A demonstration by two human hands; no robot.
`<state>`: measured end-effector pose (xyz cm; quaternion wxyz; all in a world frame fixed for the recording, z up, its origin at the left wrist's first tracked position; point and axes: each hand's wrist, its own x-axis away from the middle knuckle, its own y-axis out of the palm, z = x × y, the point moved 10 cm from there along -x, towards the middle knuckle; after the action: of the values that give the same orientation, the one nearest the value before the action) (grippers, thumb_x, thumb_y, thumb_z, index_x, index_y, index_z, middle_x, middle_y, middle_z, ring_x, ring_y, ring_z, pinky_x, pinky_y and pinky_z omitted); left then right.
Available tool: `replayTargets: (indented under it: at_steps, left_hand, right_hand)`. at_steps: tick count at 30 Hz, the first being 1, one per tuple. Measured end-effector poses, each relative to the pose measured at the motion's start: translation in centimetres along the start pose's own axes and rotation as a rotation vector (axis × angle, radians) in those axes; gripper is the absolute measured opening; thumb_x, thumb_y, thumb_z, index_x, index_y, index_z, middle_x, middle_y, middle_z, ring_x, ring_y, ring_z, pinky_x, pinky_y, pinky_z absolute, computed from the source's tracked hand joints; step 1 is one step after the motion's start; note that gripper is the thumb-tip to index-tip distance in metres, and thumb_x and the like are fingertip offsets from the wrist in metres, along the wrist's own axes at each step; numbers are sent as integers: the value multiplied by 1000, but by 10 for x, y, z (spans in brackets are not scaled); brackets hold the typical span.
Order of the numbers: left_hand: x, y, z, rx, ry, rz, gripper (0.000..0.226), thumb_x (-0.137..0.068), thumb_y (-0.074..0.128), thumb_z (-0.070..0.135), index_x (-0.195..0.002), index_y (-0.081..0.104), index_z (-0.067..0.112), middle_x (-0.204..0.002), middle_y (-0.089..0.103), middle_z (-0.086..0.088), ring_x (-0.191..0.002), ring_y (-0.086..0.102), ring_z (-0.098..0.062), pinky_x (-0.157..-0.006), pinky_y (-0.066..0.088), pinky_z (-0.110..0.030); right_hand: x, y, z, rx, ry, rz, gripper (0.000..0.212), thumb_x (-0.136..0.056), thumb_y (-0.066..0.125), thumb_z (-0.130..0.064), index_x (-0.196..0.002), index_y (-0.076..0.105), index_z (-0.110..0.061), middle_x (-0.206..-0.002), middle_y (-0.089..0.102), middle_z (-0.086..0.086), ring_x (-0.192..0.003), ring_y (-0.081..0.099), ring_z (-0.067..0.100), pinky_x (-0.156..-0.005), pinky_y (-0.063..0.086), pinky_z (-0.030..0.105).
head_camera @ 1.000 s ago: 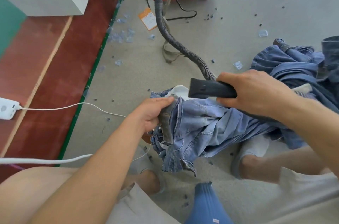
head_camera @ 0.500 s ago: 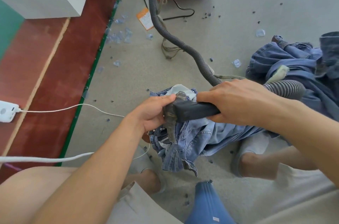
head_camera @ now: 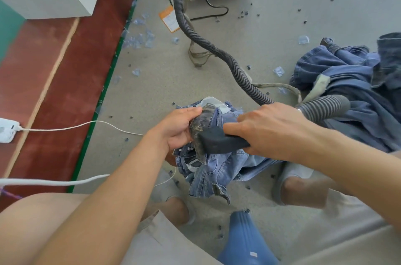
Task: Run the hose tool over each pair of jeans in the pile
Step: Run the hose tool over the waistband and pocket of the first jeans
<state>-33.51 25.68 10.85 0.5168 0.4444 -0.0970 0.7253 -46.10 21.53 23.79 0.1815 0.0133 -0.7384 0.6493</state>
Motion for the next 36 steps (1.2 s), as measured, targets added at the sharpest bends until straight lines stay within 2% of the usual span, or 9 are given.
replayTargets:
  at_steps: [4, 6, 9, 13, 19, 21, 25, 31, 36]
  left_hand:
    - [-1, -3, 0, 56, 7, 15, 35, -110, 42, 13, -136, 54, -7, -118, 65, -25, -94, 67, -29, -84, 60, -39]
    - [-1, -4, -1, 67, 9, 17, 33, -110, 42, 13, -134, 56, -4, -110, 68, -21, -87, 70, -26, -80, 62, -38]
    - [-4, -10, 0, 96, 13, 44, 34, -110, 43, 14, -135, 56, -3, -109, 71, -21, -86, 73, -24, -79, 63, -37]
    - [-3, -24, -2, 134, -8, 60, 42, -107, 50, 26, -138, 57, -2, -134, 65, -23, -113, 67, -32, -85, 63, -46]
    - [3, -51, -36, -39, -80, 170, 25, -93, 67, -4, -117, 66, 4, -107, 75, -17, -87, 74, -24, -82, 63, -42]
    - [7, -54, -51, -131, -174, 182, 20, -97, 65, 3, -116, 67, 10, -101, 77, -13, -86, 75, -24, -75, 63, -46]
    - [10, -42, -46, -80, -147, 56, 20, -102, 61, 17, -121, 64, 11, -112, 76, -13, -99, 75, -26, -77, 64, -51]
    - [15, -12, -21, 21, -17, -149, 31, -103, 54, 23, -127, 60, 4, -109, 75, -15, -93, 75, -25, -76, 63, -41]
    - [14, -1, -16, -21, 16, -164, 32, -107, 48, 27, -122, 59, 1, -102, 77, -14, -90, 76, -25, -73, 63, -41]
  right_hand:
    - [-2, 12, -23, 85, -85, 30, 26, -95, 58, -24, -115, 44, -31, -77, 53, -6, -69, 64, 28, -46, 23, 33]
    - [-2, 18, -28, 87, -108, 28, 26, -94, 55, -15, -115, 47, -27, -74, 47, -5, -66, 62, 28, -47, 32, 35]
    - [1, 28, -40, 68, -163, -14, 27, -96, 49, -9, -118, 44, -24, -80, 57, -1, -64, 57, 29, -57, 50, 39]
    - [8, 32, -43, 41, -194, -45, 24, -95, 56, -22, -116, 46, -29, -87, 60, -2, -73, 62, 29, -60, 53, 41]
    - [12, -14, 33, -46, 42, 108, 33, -87, 65, -43, -107, 39, -38, -84, 55, -13, -70, 58, 20, -49, 38, 30]
    - [14, -22, 49, -26, 94, 137, 29, -88, 63, -44, -105, 40, -38, -81, 49, -14, -70, 57, 20, -49, 36, 30]
    - [14, -20, 52, -30, 91, 102, 27, -88, 60, -45, -103, 39, -37, -83, 54, -13, -70, 59, 21, -52, 45, 34]
    - [9, -10, 36, -15, 40, 82, 31, -87, 63, -43, -105, 39, -38, -82, 55, -12, -64, 56, 21, -49, 45, 34]
    - [3, -5, 28, -5, -5, 29, 37, -88, 64, -43, -97, 29, -40, -74, 44, -12, -62, 54, 20, -47, 33, 29]
